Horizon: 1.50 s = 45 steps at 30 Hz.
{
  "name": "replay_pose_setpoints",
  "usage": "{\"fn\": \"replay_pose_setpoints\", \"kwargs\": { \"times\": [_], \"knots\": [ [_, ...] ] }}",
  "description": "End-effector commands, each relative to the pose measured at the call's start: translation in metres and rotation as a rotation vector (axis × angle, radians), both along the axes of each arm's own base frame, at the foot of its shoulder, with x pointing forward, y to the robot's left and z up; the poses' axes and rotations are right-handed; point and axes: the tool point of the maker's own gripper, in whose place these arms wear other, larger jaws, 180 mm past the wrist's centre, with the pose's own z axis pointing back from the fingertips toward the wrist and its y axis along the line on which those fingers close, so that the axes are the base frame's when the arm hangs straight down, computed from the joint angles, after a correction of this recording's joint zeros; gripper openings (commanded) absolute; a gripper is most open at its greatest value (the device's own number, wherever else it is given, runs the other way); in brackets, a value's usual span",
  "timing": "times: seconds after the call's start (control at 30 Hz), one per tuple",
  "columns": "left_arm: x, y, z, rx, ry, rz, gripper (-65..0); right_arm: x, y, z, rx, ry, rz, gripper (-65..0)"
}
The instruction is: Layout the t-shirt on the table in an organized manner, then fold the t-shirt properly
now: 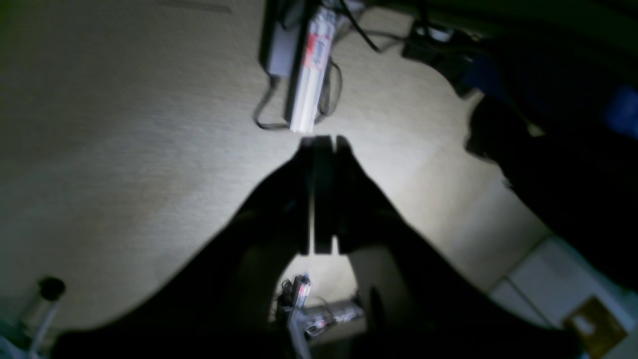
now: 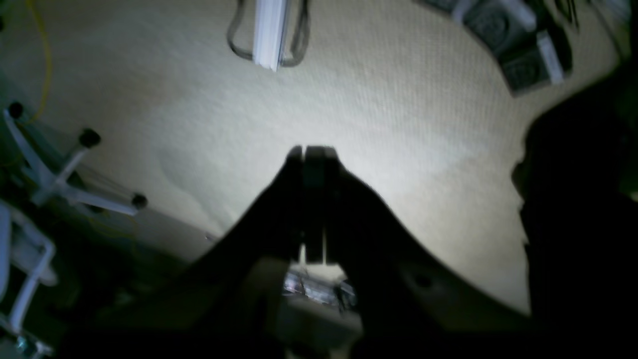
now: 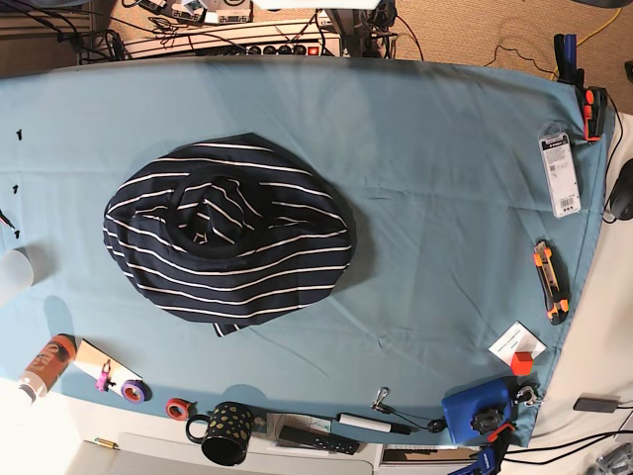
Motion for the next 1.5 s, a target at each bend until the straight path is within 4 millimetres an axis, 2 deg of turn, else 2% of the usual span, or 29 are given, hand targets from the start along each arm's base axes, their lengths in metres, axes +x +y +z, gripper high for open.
{"fn": "replay_pose_setpoints", "kwargs": {
  "times": [0.0,0.2,0.3,0.5,0.67,0.83,0.93,1.2,1.37,1.43,1.47],
  "knots": [
    [-0.002,-0.001,0.012,-0.012,-0.006,-0.015,-65.0,-0.001,0.003,0.009,0.012,-0.003,0.015,-65.0],
    [0.007,-0.018,0.057,-0.043,-0.028,-0.125,-65.0,0.015,0.033,0.048,0.079,-0.084,0.081,-65.0],
    [0.028,-0.024,0.078,-0.026,-0.102,-0.183,-65.0,0.034,0.048,0.068,0.112,-0.156,0.113,-65.0],
    [0.077,-0.040,0.119,0.009,-0.285,-0.288,-65.0,0.090,0.067,0.115,0.144,-0.373,0.169,-65.0],
    [0.116,-0.052,0.153,0.026,-0.475,-0.314,-65.0,0.142,0.056,0.158,0.099,-0.600,0.171,-65.0],
    [0.153,-0.057,0.172,0.018,-0.675,-0.287,-65.0,0.174,0.020,0.172,-0.007,-0.718,0.134,-65.0],
    [0.176,-0.058,0.179,0.026,-0.758,-0.294,-65.0,0.191,0.006,0.180,-0.054,-0.771,0.123,-65.0],
    [0.227,-0.057,0.199,0.059,-0.935,-0.297,-65.0,0.228,0.001,0.196,-0.075,-0.890,0.117,-65.0],
    [0.251,-0.046,0.211,0.183,-1.049,-0.326,-65.0,0.244,-0.001,0.204,-0.093,-0.944,0.123,-65.0],
    [0.256,-0.044,0.218,0.210,-1.101,-0.325,-54.6,0.247,-0.004,0.207,-0.120,-0.964,0.139,-65.0],
    [0.258,-0.043,0.222,0.219,-1.123,-0.325,-49.2,0.248,-0.005,0.208,-0.130,-0.974,0.147,-59.4]
  ]
}}
